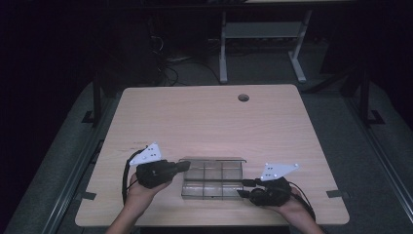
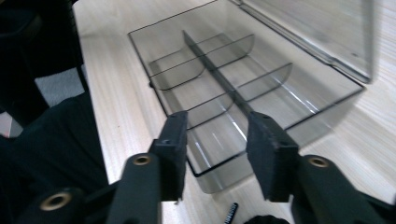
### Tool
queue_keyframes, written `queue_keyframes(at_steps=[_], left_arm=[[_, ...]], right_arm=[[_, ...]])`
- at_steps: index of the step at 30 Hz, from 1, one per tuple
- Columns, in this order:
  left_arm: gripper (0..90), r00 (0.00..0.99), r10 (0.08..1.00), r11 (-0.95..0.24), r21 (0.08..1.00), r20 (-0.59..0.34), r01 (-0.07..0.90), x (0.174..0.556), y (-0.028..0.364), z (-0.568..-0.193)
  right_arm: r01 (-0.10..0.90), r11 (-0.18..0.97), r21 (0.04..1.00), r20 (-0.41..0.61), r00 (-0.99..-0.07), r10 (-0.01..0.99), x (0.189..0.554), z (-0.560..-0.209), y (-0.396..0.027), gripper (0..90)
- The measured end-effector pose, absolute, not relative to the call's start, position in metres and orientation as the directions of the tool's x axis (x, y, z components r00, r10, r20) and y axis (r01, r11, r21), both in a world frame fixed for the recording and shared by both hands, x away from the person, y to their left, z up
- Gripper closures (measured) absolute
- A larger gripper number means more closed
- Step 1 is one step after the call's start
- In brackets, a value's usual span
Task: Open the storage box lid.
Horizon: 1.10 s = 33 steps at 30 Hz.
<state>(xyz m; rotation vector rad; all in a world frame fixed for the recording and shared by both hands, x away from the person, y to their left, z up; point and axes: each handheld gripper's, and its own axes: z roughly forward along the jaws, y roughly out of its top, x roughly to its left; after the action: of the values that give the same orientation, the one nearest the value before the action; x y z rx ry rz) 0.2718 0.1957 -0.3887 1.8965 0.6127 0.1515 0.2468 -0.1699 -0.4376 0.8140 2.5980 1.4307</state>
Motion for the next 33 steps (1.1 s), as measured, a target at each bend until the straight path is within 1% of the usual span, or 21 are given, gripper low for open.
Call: queue_keyframes(at_steps=[1,2,4,5,9,13,19,20,24,26,33], left_arm=[[89.8,0.860,0.479,-0.282,0.897,-0.176,0.341,0.272,0.196,-0.389],[89.8,0.861,0.478,-0.283,0.897,-0.176,0.340,0.272,0.196,-0.388],[89.8,0.861,0.477,-0.281,0.896,-0.180,0.343,0.272,0.196,-0.389],[89.8,0.861,0.476,-0.283,0.896,-0.179,0.343,0.271,0.196,-0.389],[89.8,0.862,0.475,-0.287,0.895,-0.176,0.341,0.272,0.196,-0.388],[89.8,0.861,0.477,-0.285,0.895,-0.177,0.342,0.272,0.196,-0.388],[89.7,0.862,0.476,-0.289,0.895,-0.175,0.341,0.272,0.196,-0.388],[89.7,0.862,0.475,-0.288,0.895,-0.176,0.341,0.272,0.196,-0.388],[89.7,0.862,0.474,-0.286,0.895,-0.180,0.344,0.273,0.196,-0.388],[89.7,0.862,0.474,-0.285,0.894,-0.182,0.345,0.272,0.195,-0.388],[89.6,0.862,0.472,-0.284,0.894,-0.184,0.346,0.272,0.194,-0.388]], right_arm=[[0.431,0.419,0.799,0.199,-0.847,0.493,0.248,-0.437,-0.172,54.0],[0.448,0.407,0.796,0.210,-0.835,0.508,0.249,-0.437,-0.174,50.4],[0.450,0.393,0.802,0.206,-0.826,0.526,0.250,-0.435,-0.176,45.5],[0.449,0.392,0.803,0.197,-0.821,0.536,0.251,-0.434,-0.177,44.6],[0.431,0.421,0.799,0.179,-0.837,0.517,0.252,-0.430,-0.179,45.4],[0.406,0.411,0.816,0.153,-0.838,0.524,0.254,-0.422,-0.182,44.7],[0.395,0.404,0.825,0.143,-0.838,0.527,0.262,-0.411,-0.188,38.7],[0.393,0.400,0.828,0.145,-0.839,0.524,0.266,-0.407,-0.189,36.1],[0.383,0.395,0.835,0.147,-0.847,0.510,0.271,-0.401,-0.189,36.0],[0.357,0.398,0.845,0.132,-0.861,0.492,0.275,-0.394,-0.188,36.1],[0.312,0.400,0.862,0.112,-0.886,0.450,0.283,-0.381,-0.182,36.6]])
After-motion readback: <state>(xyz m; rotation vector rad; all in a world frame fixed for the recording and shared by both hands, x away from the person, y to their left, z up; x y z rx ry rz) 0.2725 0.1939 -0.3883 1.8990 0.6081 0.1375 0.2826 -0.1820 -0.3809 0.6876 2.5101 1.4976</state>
